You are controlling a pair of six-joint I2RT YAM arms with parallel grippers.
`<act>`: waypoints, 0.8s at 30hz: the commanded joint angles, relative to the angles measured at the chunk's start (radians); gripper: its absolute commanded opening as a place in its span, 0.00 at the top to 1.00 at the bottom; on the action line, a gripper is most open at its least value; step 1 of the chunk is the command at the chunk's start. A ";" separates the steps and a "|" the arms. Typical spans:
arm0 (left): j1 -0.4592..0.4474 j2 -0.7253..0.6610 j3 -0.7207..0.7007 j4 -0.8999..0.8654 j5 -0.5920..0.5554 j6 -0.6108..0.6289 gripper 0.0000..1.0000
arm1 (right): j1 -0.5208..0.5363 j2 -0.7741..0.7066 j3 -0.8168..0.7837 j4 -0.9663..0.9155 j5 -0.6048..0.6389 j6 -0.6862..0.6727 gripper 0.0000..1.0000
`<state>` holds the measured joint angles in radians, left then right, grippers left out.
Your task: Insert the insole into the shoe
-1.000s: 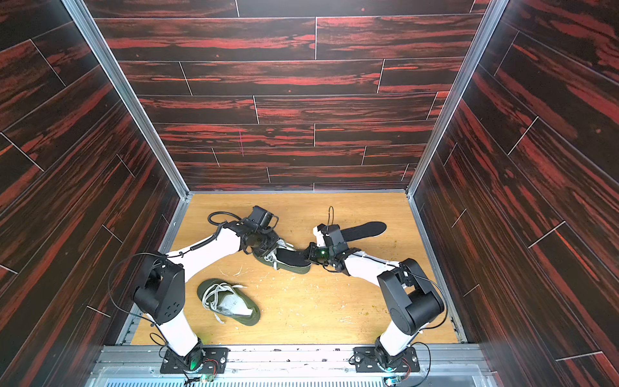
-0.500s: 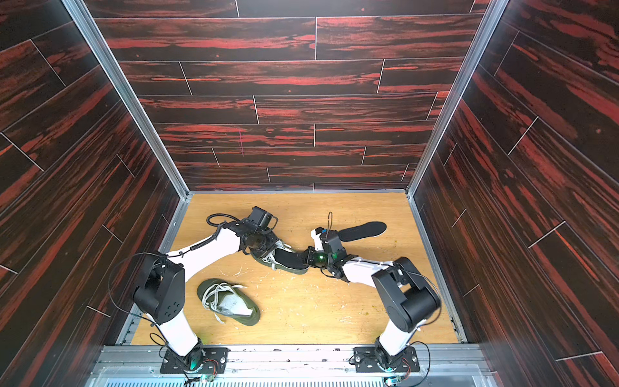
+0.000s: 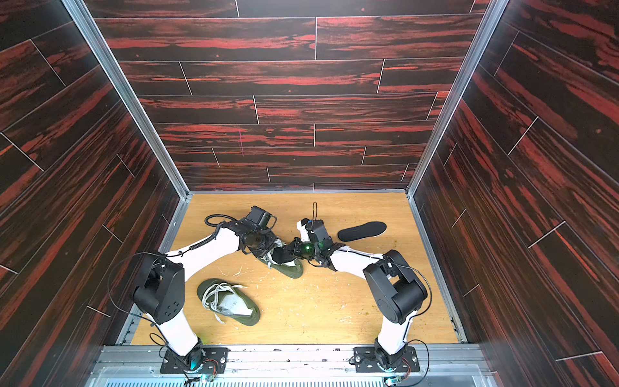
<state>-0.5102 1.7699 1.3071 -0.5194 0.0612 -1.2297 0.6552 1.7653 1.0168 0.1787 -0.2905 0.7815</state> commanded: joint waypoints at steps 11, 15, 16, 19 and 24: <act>-0.026 -0.053 0.046 -0.014 -0.060 0.016 1.00 | -0.021 -0.106 0.042 -0.382 0.062 -0.278 0.43; -0.027 -0.023 0.075 -0.015 -0.046 0.056 1.00 | -0.021 -0.177 0.107 -0.495 0.156 -0.424 0.38; -0.027 -0.023 0.086 -0.013 -0.035 0.074 1.00 | -0.022 -0.191 0.128 -0.533 0.184 -0.465 0.37; -0.027 0.030 0.126 -0.026 -0.011 0.123 1.00 | -0.022 -0.219 0.177 -0.628 0.250 -0.585 0.34; -0.027 0.065 0.163 -0.039 0.031 0.197 1.00 | -0.016 -0.255 0.200 -0.703 0.236 -0.821 0.30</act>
<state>-0.5362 1.8309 1.4227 -0.5510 0.0620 -1.0988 0.6365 1.5223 1.2087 -0.4122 -0.0742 0.1535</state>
